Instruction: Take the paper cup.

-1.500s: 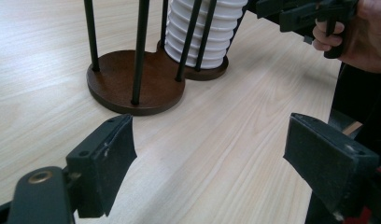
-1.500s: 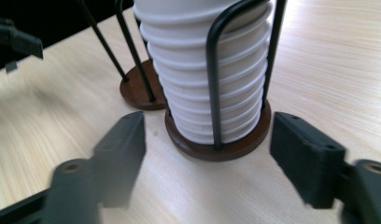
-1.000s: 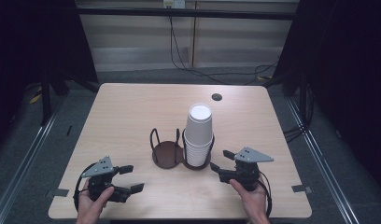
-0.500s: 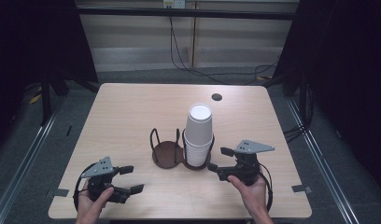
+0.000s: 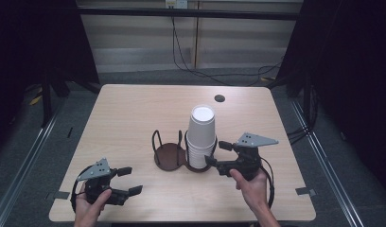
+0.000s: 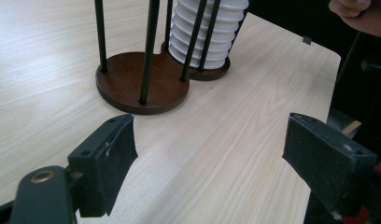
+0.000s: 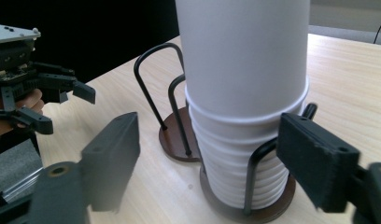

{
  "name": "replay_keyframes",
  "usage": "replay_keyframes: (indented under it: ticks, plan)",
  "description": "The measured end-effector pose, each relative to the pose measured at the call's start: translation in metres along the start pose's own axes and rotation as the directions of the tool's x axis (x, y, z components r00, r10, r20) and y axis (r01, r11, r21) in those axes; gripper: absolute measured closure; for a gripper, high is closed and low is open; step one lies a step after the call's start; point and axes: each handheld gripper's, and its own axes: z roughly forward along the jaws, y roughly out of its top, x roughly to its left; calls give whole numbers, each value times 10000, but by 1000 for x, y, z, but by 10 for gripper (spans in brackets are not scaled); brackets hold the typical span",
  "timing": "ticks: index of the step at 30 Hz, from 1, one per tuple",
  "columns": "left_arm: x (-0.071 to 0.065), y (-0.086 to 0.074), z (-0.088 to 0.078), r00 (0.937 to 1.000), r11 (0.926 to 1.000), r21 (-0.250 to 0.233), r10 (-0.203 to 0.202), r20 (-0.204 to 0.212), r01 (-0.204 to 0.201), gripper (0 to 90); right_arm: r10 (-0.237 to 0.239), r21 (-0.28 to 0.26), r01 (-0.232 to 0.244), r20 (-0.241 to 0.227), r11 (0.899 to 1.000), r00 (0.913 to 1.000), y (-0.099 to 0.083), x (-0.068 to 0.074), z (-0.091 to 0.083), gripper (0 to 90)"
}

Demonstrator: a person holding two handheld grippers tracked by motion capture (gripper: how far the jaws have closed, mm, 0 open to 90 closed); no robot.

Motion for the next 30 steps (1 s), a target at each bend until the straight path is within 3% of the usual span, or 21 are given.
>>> replay_keyframes:
  ticks: [8, 12, 16, 17, 20, 30]
  plan:
    - [5, 2, 4, 9999, 9999, 105, -121, 0, 121, 169, -115, 559, 89, 452, 9984, 9989, 30, -5, -1, 155]
    - [5, 2, 4, 9999, 9998, 107, -150, 14, 149, 169, -220, 400, 206, 334, 9990, 9992, 46, -7, -2, 155]
    - [4, 2, 5, 9998, 10000, 41, -75, 204, 74, 169, -220, 483, 224, -72, 9986, 9997, 56, -11, 2, 146]
    - [3, 2, 5, 9999, 9999, 135, -38, 96, 37, 169, -450, 510, 465, -305, 9976, 9985, 60, -11, 4, 147]
    - [3, 1, 4, 10000, 9998, 181, -38, 61, 37, 168, -495, 497, 501, -137, 9975, 9987, 65, -11, 6, 144]
    - [2, 0, 5, 9999, 9997, 235, -21, 102, 18, 167, -611, 874, 663, -613, 9940, 9962, 90, -18, 22, 157]
